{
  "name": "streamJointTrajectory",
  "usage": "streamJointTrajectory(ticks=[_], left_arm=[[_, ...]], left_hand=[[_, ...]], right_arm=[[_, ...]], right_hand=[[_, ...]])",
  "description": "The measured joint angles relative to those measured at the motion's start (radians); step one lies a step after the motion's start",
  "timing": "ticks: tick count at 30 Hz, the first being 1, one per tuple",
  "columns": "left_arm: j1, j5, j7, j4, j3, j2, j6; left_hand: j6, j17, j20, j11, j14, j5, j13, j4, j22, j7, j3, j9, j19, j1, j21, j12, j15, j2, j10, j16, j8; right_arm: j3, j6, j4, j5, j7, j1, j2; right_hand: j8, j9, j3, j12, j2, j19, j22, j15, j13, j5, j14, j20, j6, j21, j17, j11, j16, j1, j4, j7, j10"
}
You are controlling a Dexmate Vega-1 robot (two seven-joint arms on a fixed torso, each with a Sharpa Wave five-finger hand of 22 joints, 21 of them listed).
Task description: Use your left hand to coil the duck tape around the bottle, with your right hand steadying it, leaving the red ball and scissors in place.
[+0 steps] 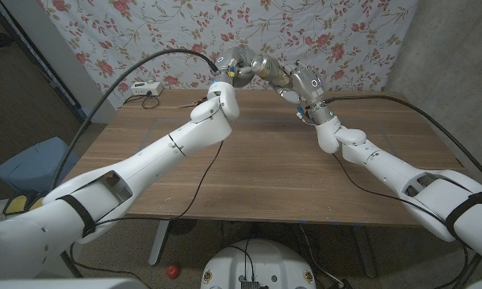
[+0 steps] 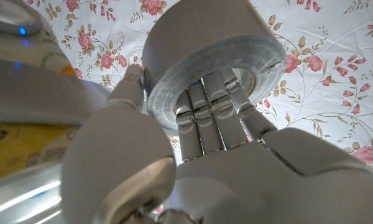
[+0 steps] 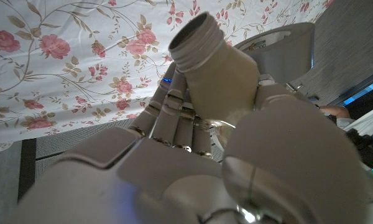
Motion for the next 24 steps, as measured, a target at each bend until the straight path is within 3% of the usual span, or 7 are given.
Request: streamJointTrajectory(ticks=[24], left_arm=[[0.027,0.092,-0.053,-0.042,-0.013,0.025,-0.061]], left_hand=[[-0.009,-0.002,0.000,-0.011,-0.011,0.004,0.014,0.008,0.003,-0.016,-0.008,0.000,-0.036,-0.008,-0.004,-0.007,-0.011,0.008,-0.011,-0.014,-0.003]], right_arm=[[-0.082,-0.093,-0.015,0.039,0.001,0.020,-0.057]], right_hand=[[-0.002,0.000,-0.003,-0.012,0.000,-0.015,0.000,0.000,0.005,0.008,0.000,-0.003,-0.010,0.000,-0.004,0.007,-0.016,0.000,0.003,-0.010,0.007]])
